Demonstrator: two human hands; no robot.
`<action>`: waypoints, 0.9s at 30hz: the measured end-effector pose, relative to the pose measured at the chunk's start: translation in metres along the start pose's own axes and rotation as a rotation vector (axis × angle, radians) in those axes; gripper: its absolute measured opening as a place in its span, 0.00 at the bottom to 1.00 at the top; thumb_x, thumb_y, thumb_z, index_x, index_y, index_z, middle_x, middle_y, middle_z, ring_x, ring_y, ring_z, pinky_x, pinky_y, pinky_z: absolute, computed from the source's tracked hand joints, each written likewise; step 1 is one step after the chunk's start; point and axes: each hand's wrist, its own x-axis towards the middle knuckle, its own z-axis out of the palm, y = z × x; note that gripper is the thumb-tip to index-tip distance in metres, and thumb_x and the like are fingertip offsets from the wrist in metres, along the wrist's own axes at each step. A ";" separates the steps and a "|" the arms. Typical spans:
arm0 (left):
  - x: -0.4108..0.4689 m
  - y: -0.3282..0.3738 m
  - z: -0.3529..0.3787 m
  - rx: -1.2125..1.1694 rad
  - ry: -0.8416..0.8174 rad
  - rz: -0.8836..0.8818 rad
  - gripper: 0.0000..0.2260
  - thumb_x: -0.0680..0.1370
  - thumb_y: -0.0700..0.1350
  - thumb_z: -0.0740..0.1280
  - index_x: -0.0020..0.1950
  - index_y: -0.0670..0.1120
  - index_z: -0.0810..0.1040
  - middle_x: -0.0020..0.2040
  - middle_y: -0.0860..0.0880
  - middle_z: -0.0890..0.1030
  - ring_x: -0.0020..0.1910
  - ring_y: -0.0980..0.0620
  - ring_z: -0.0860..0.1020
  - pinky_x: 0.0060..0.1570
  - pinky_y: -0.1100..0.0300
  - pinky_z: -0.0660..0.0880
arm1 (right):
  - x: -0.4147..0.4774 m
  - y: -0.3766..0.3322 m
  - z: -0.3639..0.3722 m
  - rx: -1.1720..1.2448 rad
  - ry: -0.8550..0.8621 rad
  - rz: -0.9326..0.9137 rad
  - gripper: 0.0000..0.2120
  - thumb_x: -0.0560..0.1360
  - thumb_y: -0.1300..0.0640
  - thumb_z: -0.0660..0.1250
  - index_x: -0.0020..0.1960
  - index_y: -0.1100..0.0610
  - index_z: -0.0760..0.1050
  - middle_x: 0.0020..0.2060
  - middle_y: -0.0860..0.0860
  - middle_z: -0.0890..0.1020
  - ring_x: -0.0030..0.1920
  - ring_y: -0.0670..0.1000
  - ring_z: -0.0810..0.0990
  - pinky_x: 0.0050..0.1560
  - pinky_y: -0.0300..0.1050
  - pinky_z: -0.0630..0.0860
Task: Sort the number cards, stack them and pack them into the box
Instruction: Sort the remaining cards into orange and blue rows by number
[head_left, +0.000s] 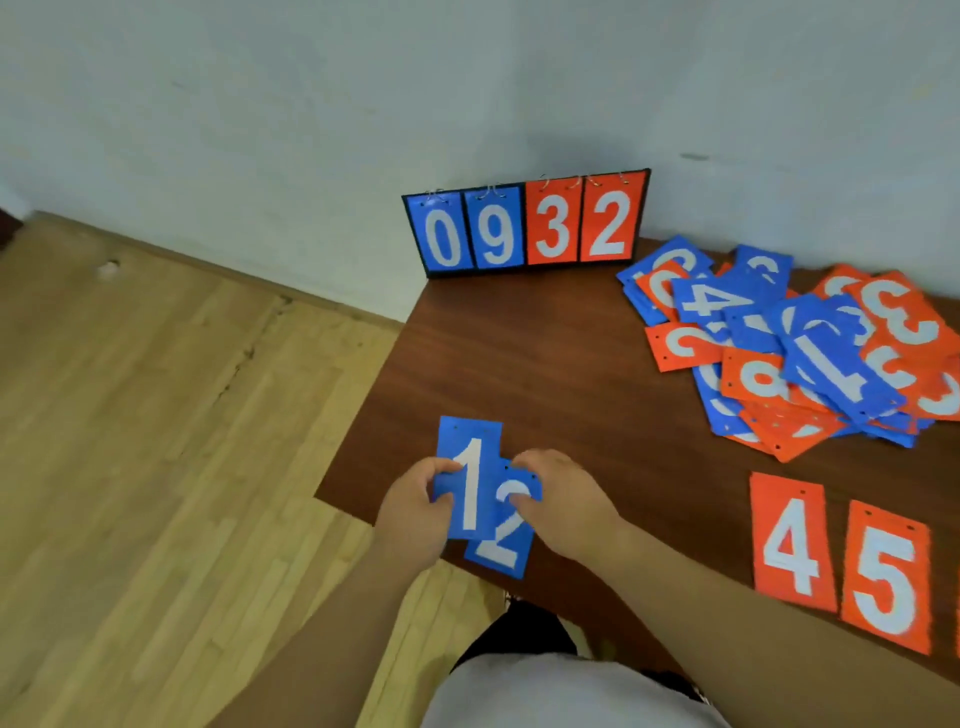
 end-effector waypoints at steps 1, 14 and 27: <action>0.005 -0.015 -0.011 0.027 0.006 -0.019 0.18 0.79 0.35 0.64 0.58 0.58 0.77 0.55 0.52 0.79 0.48 0.50 0.78 0.40 0.64 0.70 | 0.005 -0.004 0.010 -0.154 -0.045 -0.023 0.24 0.80 0.47 0.66 0.75 0.47 0.68 0.72 0.49 0.69 0.70 0.53 0.69 0.69 0.48 0.69; 0.048 -0.074 -0.006 0.622 -0.054 0.136 0.20 0.81 0.49 0.67 0.72 0.61 0.72 0.69 0.49 0.66 0.64 0.46 0.68 0.62 0.53 0.71 | 0.011 0.015 0.044 -0.570 -0.034 0.072 0.33 0.79 0.35 0.59 0.81 0.41 0.55 0.79 0.50 0.54 0.77 0.56 0.54 0.73 0.54 0.62; 0.040 -0.066 -0.002 0.702 -0.074 0.210 0.24 0.82 0.55 0.63 0.77 0.62 0.65 0.78 0.50 0.61 0.74 0.46 0.61 0.69 0.45 0.66 | 0.021 0.005 0.040 -0.451 0.040 0.073 0.34 0.78 0.34 0.61 0.80 0.43 0.57 0.77 0.50 0.59 0.76 0.56 0.58 0.73 0.54 0.63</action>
